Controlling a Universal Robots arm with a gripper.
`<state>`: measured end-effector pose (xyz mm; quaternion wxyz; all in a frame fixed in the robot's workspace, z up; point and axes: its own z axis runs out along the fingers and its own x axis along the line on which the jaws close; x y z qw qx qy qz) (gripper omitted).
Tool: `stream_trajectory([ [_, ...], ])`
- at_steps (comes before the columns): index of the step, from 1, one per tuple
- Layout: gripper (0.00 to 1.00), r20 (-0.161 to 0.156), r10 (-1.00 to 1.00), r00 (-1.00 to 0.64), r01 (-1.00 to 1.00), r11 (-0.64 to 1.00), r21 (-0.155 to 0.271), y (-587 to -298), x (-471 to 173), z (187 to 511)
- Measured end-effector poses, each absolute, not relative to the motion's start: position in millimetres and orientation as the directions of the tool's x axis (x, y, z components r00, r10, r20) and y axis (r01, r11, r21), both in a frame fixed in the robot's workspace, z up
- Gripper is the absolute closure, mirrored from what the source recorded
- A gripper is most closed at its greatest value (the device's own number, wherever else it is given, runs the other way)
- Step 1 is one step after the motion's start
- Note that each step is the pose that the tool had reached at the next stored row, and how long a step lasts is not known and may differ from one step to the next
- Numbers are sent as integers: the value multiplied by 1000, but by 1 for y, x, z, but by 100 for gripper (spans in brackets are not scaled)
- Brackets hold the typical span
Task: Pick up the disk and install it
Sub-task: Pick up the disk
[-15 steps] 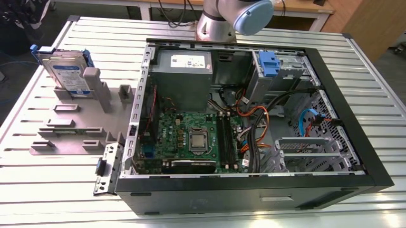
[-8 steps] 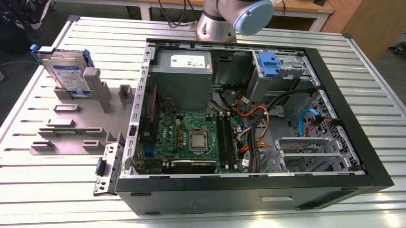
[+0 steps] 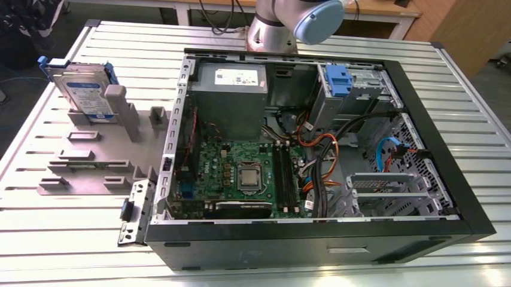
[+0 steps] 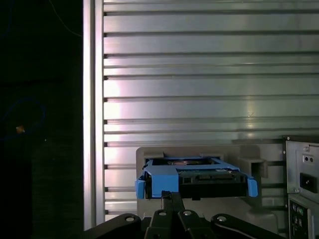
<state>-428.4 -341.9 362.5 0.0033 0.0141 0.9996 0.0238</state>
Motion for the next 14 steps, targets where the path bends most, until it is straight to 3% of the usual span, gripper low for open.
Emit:
stream_trajectory([
  [14, 89, -6, -213, -977, -213, 976, 48, -342, -428, 361],
])
